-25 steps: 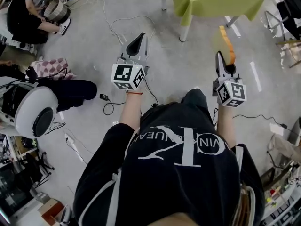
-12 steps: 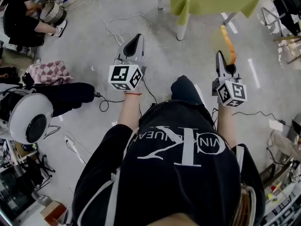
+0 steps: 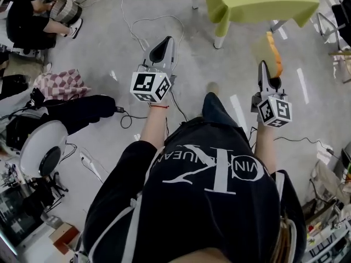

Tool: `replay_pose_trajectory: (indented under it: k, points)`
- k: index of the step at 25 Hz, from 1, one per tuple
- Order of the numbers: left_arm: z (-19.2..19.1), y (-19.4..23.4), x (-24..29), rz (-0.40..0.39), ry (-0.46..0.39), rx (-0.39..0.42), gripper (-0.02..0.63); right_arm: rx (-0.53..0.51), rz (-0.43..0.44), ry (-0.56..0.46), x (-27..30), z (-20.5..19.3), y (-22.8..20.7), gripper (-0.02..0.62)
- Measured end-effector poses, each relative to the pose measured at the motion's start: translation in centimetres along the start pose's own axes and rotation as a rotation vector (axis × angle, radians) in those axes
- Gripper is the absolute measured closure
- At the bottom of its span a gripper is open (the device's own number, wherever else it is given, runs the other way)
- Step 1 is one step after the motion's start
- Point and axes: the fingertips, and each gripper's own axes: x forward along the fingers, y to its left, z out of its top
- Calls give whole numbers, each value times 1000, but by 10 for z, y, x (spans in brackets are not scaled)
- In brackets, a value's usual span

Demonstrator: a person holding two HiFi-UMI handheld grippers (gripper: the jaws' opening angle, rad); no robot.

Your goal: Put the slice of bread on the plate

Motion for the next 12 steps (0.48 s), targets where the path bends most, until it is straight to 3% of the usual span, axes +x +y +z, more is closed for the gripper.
replay_pose_trajectory:
  k: [5, 12]
  points:
    - [5, 26, 40, 3, -9, -5, 595, -5, 15, -4, 50, 7, -6, 499]
    - [23, 27, 85, -9, 5, 16, 595, 26, 21, -15, 89, 22, -32, 499]
